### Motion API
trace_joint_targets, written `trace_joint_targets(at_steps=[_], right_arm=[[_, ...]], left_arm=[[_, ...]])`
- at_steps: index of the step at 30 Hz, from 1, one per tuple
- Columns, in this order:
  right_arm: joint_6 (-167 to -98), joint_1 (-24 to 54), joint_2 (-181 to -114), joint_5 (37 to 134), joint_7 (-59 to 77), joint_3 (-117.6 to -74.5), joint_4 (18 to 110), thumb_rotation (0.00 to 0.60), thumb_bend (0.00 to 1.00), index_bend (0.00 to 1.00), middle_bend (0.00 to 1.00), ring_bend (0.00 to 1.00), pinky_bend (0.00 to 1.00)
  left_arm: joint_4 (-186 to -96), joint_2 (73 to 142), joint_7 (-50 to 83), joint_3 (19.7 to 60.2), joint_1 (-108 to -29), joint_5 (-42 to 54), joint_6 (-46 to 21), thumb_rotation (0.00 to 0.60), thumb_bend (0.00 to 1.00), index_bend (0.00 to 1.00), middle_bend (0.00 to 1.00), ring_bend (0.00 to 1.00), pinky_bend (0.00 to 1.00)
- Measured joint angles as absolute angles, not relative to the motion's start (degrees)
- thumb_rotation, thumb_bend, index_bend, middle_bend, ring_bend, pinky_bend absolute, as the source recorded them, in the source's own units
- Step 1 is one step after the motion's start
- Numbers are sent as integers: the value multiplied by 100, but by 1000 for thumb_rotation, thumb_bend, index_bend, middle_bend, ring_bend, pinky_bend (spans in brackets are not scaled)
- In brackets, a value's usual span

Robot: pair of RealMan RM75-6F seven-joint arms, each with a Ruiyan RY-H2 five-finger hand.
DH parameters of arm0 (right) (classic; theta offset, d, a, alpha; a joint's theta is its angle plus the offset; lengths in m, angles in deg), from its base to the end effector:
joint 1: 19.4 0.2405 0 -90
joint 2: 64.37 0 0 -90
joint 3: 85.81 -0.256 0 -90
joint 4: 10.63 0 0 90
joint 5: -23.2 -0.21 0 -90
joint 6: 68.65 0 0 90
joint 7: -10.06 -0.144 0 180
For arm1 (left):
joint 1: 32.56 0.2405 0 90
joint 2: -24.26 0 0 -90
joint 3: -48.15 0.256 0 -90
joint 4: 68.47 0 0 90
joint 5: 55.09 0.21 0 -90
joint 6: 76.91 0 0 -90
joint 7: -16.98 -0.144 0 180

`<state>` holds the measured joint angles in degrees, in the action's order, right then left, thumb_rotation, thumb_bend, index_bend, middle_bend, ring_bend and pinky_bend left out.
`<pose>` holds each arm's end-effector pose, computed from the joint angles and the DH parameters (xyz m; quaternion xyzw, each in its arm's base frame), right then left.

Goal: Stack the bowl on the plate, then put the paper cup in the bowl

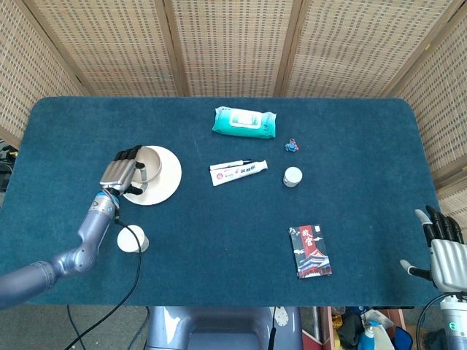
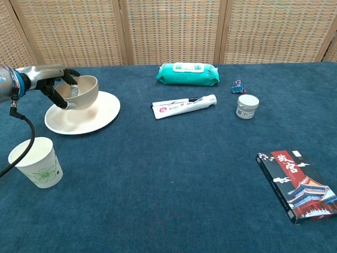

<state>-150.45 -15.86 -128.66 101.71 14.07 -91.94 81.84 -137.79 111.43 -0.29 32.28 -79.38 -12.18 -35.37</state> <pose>-0.3299 -0.1843 0.1656 0.5605 -0.4068 0.3434 0.6344 -0.2047 0.4184 0.0178 -0.6562 -0.4939 -0.3018 0.4841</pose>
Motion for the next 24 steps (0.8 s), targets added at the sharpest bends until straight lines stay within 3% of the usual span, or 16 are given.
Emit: trace_joint_targets(at_steps=[13,19,22,24], right_arm=[[-14993,-1560,-12869,10090,1386,-9208,8130,600,0,60,0,0,0],[-14994,-1560,-12864,10078,1362,-9210,8118,600,0,60,0,0,0],[-15020,-1563,-12864,10100,1374,-9204,8127,600,0,60,0,0,0],[-15036,-1568,-12865,10110,1381,-9199,8132,600,0,60,0,0,0]], left_arm=[[-13502,11267,-125,3383,-8145,-1586,-3687,600,383,592,0,0,0],[-13572,11212,-292,3461,-8216,-1879,-3681,600,362,411,0,0,0],[-13645,11162,-376,3500,-8257,-2052,-3689,600,262,311,0,0,0],[-13736,11105,-400,3510,-8274,-2137,-3689,600,170,180,0,0,0]])
